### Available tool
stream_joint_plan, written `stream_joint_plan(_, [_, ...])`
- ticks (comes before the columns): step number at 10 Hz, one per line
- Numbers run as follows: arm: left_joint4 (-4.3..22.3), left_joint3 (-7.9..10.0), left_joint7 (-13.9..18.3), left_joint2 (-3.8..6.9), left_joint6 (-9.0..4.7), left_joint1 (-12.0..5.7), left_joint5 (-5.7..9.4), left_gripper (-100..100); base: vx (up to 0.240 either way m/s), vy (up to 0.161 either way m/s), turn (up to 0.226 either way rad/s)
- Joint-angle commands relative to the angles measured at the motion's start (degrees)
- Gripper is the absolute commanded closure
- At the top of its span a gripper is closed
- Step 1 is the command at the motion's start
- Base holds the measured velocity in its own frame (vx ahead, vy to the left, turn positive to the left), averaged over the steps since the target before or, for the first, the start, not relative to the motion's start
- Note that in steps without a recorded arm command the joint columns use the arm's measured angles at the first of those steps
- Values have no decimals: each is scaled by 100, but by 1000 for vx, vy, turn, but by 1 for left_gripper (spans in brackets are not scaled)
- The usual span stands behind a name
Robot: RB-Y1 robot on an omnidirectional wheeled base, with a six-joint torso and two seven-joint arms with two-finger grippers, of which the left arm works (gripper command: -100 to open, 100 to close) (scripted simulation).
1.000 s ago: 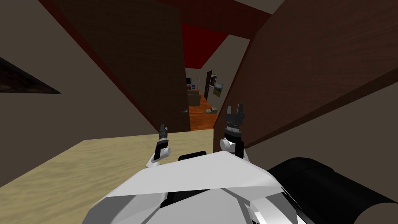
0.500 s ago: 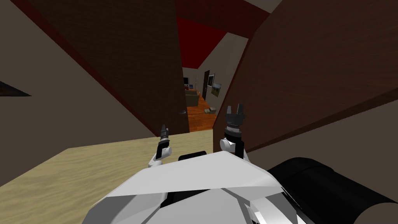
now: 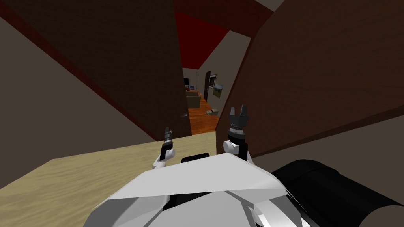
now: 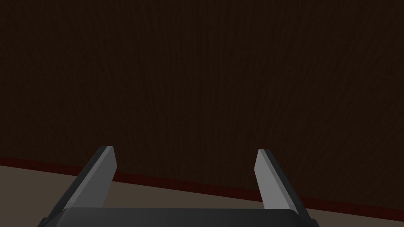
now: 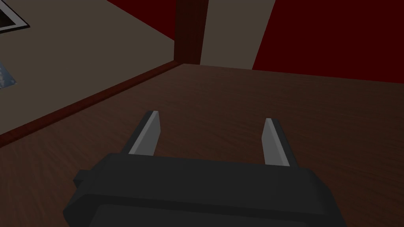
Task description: Pull the door open
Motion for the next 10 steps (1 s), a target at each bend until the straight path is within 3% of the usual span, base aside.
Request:
stream_joint_plan(1, [232, 17, -47, -35, -40, -112, 35, -100, 70, 24, -121])
stream_joint_plan(10, [1200, 87, -229, -217, -192, -551, 204, -100, 73, 26, -98])
